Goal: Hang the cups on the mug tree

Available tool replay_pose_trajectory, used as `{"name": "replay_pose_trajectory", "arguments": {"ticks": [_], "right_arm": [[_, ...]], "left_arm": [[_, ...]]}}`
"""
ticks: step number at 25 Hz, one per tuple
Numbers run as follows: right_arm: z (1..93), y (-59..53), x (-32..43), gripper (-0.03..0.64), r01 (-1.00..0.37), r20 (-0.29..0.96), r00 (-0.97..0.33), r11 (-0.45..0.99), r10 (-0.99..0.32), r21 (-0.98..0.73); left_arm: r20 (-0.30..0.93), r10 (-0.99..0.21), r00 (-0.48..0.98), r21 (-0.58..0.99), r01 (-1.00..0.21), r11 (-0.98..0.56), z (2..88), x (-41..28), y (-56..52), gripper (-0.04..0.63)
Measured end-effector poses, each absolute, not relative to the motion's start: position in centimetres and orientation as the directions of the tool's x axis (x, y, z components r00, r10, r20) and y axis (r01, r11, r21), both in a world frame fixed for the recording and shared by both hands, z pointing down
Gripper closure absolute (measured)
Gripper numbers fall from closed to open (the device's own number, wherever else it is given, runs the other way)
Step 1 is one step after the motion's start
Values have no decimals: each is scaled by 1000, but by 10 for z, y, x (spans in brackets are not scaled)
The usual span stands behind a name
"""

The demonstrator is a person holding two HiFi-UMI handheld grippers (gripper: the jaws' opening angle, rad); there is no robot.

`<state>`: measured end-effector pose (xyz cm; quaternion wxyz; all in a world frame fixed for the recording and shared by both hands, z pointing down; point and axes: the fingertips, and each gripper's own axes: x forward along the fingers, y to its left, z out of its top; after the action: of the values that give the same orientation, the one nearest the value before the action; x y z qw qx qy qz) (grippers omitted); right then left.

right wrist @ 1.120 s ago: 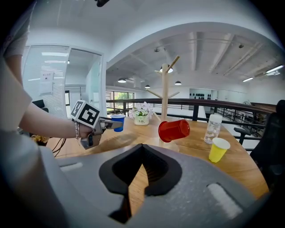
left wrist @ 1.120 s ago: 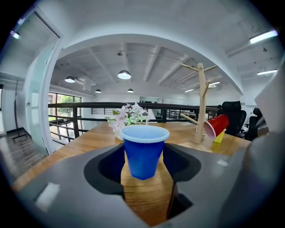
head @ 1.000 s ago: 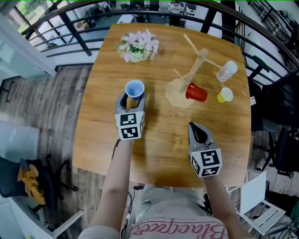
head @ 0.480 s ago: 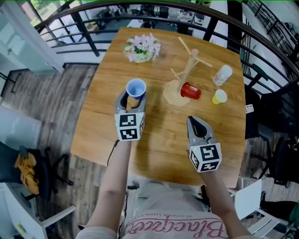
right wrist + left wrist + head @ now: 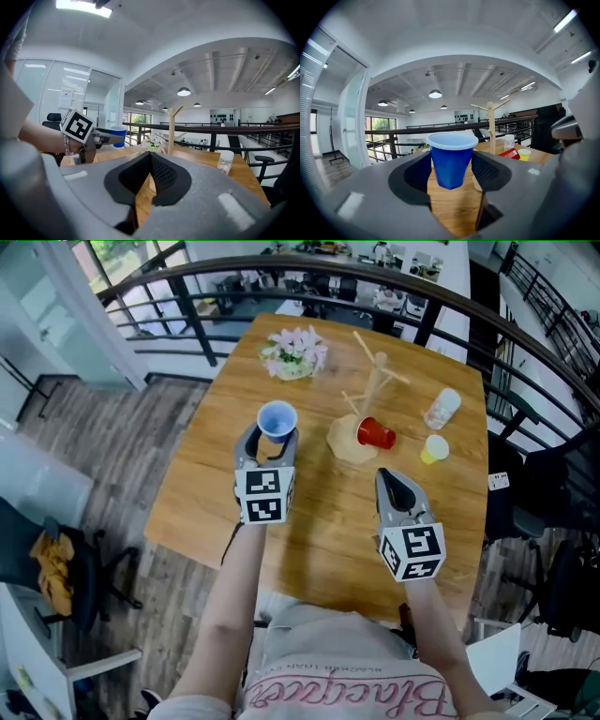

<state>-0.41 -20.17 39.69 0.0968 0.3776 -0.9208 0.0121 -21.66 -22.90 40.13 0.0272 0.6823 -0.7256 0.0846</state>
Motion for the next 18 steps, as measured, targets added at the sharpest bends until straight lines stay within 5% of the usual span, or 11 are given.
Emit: {"name": "replay_pose_trajectory", "arguments": {"ticks": [18], "right_arm": [[372, -208, 27, 615, -613, 108, -784, 790, -611, 18]], "left_arm": [[151, -970, -188, -206, -966, 155, 363, -167, -224, 314]]}}
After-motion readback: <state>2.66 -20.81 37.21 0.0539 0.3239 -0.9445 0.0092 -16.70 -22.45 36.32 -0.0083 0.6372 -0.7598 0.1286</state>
